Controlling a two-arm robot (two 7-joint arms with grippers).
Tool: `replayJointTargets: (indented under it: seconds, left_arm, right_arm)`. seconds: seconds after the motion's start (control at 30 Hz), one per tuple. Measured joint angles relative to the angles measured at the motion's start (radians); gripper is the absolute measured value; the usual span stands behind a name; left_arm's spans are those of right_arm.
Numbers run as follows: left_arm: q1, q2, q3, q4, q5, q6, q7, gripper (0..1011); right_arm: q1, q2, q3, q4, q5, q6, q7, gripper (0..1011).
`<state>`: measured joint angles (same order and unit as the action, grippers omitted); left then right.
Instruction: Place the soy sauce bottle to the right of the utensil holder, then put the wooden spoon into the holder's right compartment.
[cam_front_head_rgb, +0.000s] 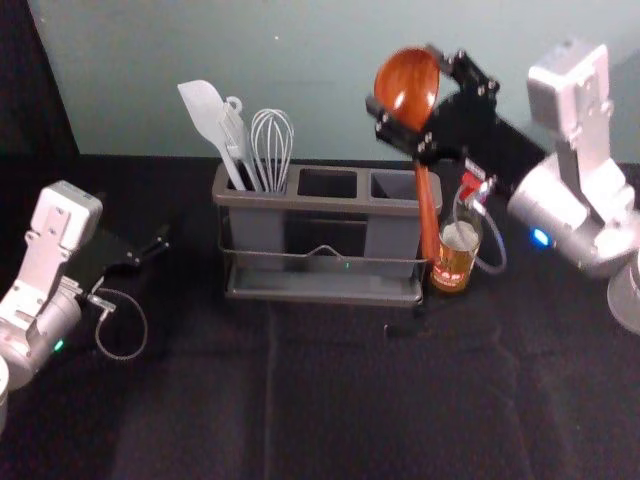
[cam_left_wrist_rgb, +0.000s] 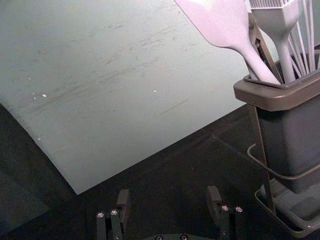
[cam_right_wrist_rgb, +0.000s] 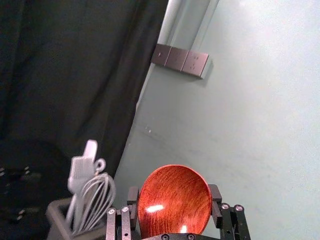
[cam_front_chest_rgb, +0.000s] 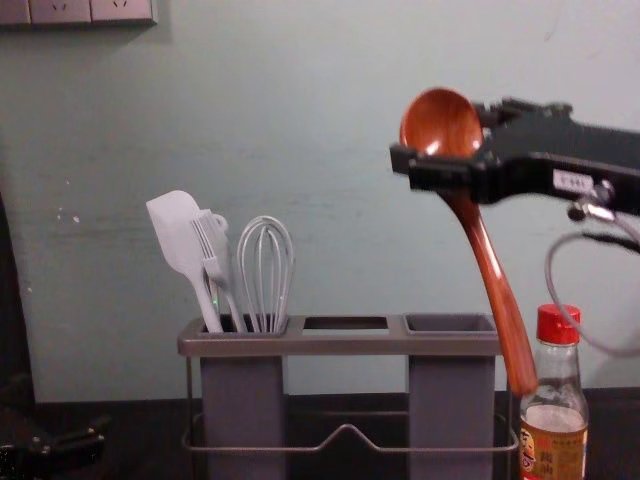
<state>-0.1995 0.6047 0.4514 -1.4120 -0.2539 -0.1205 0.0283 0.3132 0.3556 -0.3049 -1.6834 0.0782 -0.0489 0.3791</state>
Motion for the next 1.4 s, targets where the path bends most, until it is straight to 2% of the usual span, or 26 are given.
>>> replayJointTargets:
  seconds: [0.27,0.6,0.97,1.27,1.4]
  left_arm:
    - [0.0,0.0,0.0,0.0,0.0,0.0,0.0,1005]
    - [0.0,0.0,0.0,0.0,0.0,0.0,0.0,1005]
    - [0.0,0.0,0.0,0.0,0.0,0.0,0.0,1005]
    - [0.0,0.0,0.0,0.0,0.0,0.0,0.0,1005]
    - [0.0,0.0,0.0,0.0,0.0,0.0,0.0,1005]
  right_arm:
    - [0.089,-0.014,-0.02,0.05,-0.01,-0.007,0.0,843]
    - [0.158,-0.045,-0.044,0.137,-0.042,-0.079,-0.021,843]
    - [0.203,-0.085,-0.062,0.273,-0.078,-0.255,-0.038,843]
    - [0.201,-0.113,-0.063,0.358,-0.115,-0.382,-0.065,844]
    - [0.192,-0.121,-0.062,0.385,-0.126,-0.419,-0.07,843]
